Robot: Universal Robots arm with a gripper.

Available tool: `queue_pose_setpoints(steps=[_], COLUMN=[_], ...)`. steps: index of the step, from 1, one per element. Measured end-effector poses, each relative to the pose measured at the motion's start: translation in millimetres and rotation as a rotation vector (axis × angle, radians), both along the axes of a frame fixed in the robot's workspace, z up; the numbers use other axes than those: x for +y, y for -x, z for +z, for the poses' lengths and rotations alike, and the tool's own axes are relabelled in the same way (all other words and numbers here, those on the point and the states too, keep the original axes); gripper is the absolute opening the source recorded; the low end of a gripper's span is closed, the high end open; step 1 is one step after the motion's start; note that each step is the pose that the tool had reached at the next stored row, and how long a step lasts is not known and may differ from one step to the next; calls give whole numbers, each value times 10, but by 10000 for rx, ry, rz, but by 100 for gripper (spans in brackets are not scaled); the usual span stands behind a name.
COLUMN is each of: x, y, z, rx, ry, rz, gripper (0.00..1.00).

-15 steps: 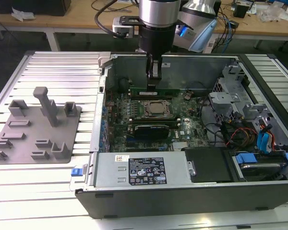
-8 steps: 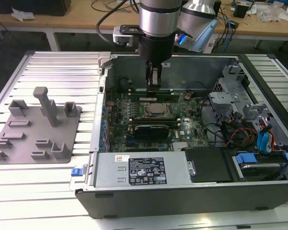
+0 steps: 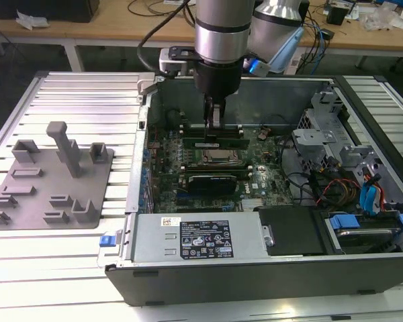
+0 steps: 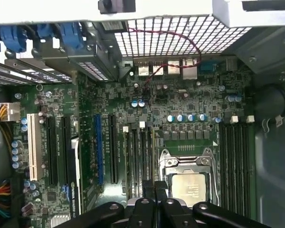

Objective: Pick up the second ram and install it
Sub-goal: 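Pick up the second ram and move it above second insertion slot, then insert the second ram into the second slot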

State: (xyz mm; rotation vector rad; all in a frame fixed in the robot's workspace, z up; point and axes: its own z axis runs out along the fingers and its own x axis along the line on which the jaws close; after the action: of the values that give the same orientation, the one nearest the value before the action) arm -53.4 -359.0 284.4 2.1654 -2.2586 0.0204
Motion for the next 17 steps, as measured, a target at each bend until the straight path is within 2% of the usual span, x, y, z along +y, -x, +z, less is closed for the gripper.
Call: queue_pose_setpoints(steps=[2, 7, 17], x=[-5, -25, -25], y=[0, 0, 0], z=[-69, -172, -183], rx=[0, 0, 0], ry=[-1, 0, 0], rz=[0, 0, 0], gripper=[9, 9, 9])
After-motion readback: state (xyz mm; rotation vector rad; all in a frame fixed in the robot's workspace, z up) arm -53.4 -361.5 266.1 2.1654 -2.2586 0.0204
